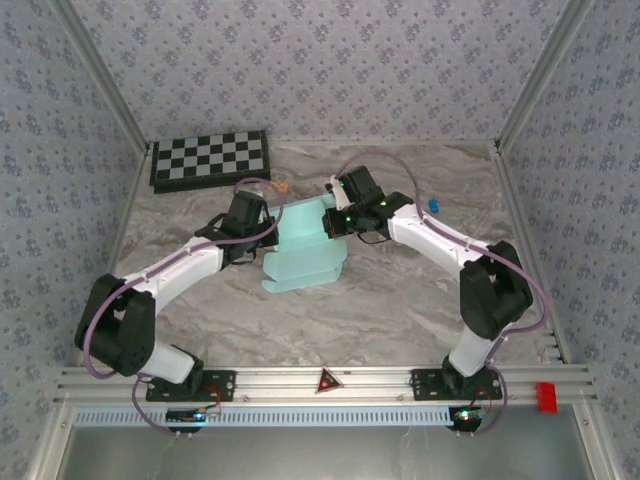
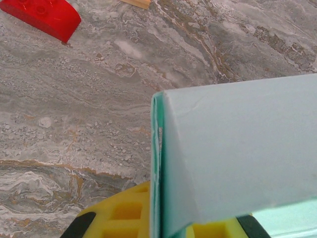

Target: Fold the paper box

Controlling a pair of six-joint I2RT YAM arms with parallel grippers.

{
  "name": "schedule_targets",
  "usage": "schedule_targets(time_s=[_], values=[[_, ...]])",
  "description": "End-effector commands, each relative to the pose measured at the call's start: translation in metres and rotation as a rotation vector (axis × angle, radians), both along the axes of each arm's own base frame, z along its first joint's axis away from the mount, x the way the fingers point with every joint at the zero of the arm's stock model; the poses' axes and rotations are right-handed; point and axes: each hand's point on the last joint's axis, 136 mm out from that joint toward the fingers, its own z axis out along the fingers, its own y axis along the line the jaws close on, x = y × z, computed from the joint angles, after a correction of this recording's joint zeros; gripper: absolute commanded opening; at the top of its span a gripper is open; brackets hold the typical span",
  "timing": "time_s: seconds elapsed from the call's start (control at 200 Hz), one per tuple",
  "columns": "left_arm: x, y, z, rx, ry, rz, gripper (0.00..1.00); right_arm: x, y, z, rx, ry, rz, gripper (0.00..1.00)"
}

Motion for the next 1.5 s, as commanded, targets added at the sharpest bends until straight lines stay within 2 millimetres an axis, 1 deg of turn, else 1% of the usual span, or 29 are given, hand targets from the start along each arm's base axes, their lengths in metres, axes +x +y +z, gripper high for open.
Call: schedule_targets(time_s=[0.0,0.145,0.215,0.27,0.31,0.43,0.525,0.615,0.725,0.855,0.95,1.055,1.124,1.319,1.484,1.489,1.494,1.499], values=[[0.003,-0.007,0.007,-0.009,-0.024,-0.021,0.00,0.000,-0.004,0.027,-0.016,-0.082,0.004,0.03],[0.006,-0.005,0.007,0.014,-0.029,-0.016,0.00,0.000,-0.018,0.048,-0.037,-0.154,-0.030,0.11],[0.009,-0.003,0.008,0.030,-0.034,-0.010,0.00,-0.001,-0.024,0.057,-0.048,-0.188,-0.037,0.20],[0.011,-0.003,0.009,0.041,-0.039,-0.008,0.00,-0.003,-0.029,0.066,-0.049,-0.209,-0.047,0.32],[0.012,-0.003,0.010,0.048,-0.040,-0.009,0.00,-0.004,-0.033,0.072,-0.053,-0.224,-0.059,0.37],[0.015,-0.003,0.013,0.063,-0.053,-0.019,0.00,-0.008,-0.046,0.088,-0.062,-0.259,-0.090,0.43],[0.017,-0.003,0.018,0.068,-0.074,-0.026,0.00,-0.010,-0.057,0.097,-0.058,-0.273,-0.108,0.43],[0.018,-0.004,0.023,0.067,-0.090,-0.038,0.00,-0.007,-0.072,0.100,-0.065,-0.280,-0.145,0.43],[0.018,-0.008,0.030,0.054,-0.111,-0.060,0.00,0.000,-0.094,0.096,-0.085,-0.267,-0.200,0.43],[0.017,-0.011,0.036,0.037,-0.123,-0.077,0.00,0.011,-0.119,0.078,-0.100,-0.222,-0.258,0.43],[0.017,-0.014,0.037,0.026,-0.124,-0.087,0.00,0.017,-0.126,0.067,-0.093,-0.201,-0.264,0.43],[0.017,-0.016,0.038,0.015,-0.123,-0.090,0.00,0.024,-0.127,0.055,-0.095,-0.197,-0.235,0.43],[0.017,-0.017,0.038,0.007,-0.119,-0.091,0.00,0.026,-0.124,0.047,-0.112,-0.206,-0.182,0.42],[0.017,-0.018,0.037,-0.003,-0.111,-0.085,0.00,0.031,-0.115,0.041,-0.093,-0.219,-0.136,0.41],[0.016,-0.018,0.036,-0.007,-0.106,-0.084,0.00,0.030,-0.098,0.039,-0.061,-0.232,-0.051,0.41],[0.016,-0.018,0.036,-0.007,-0.107,-0.085,0.00,0.030,-0.098,0.039,-0.062,-0.232,-0.050,0.41],[0.016,-0.018,0.036,-0.007,-0.107,-0.084,0.00,0.026,-0.098,0.028,-0.071,-0.211,-0.044,0.41],[0.016,-0.018,0.036,-0.007,-0.107,-0.085,0.00,0.026,-0.098,0.028,-0.071,-0.211,-0.044,0.41]])
